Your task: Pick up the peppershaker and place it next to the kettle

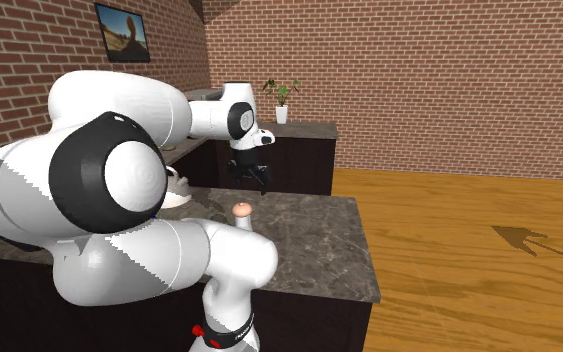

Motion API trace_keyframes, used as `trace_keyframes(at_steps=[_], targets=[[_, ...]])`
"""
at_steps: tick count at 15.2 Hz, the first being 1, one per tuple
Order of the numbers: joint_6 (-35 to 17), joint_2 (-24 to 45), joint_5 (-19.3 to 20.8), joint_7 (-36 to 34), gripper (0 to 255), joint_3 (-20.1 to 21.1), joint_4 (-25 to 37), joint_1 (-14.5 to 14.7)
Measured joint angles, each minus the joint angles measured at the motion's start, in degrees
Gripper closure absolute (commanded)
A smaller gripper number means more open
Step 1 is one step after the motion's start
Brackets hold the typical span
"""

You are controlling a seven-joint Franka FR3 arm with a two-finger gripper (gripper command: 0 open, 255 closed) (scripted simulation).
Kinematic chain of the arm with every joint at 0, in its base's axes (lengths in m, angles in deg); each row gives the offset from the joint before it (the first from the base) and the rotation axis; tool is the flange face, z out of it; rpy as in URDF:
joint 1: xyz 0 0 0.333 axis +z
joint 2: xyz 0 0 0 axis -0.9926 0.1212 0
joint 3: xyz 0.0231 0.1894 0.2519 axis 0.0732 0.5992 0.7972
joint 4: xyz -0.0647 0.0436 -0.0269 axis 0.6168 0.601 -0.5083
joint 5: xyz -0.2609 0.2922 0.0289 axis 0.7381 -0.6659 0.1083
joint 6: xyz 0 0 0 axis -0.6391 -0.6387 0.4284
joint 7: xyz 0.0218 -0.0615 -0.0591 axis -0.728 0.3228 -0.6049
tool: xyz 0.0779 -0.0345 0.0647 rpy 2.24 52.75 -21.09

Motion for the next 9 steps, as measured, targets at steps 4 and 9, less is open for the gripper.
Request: trace_keyframes(at_steps=[4, 9], targets=[[-2.71, -0.12, -3.6, -2.27, 0, 3.56, -3.69, 3.51], [-7.31, 1.11, -5.79, -3.23, 0, 5.83, -7.29, 5.06]])
